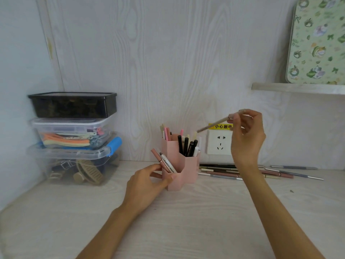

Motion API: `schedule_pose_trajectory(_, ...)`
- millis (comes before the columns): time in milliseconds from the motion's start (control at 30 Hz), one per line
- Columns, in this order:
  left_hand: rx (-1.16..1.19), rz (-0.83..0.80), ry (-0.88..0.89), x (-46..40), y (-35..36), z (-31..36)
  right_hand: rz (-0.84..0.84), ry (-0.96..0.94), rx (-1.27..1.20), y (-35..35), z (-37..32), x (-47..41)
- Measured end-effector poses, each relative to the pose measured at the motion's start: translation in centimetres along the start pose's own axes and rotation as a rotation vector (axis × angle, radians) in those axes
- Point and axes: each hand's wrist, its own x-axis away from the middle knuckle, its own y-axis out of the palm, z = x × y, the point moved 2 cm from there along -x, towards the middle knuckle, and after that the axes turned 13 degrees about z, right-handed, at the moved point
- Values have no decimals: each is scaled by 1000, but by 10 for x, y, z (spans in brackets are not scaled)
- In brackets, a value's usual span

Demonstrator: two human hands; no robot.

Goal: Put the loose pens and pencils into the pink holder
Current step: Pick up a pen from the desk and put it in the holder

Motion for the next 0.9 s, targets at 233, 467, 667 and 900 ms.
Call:
schedule_pose_trajectory(233,37,-22,-25,1,1,1,-208,94,-60,17,-15,20)
schedule_pose_trajectory(467,14,-29,-54,1,2,2,-301,-10,180,35,-10,29)
schedule_pose_trajectory(667,11,-31,-72,0,1,3,-740,-244,577,52,7,52)
schedule_pose_trajectory(900,-37,-6,-80,2,0,4,-694,-82,484,22,21,37)
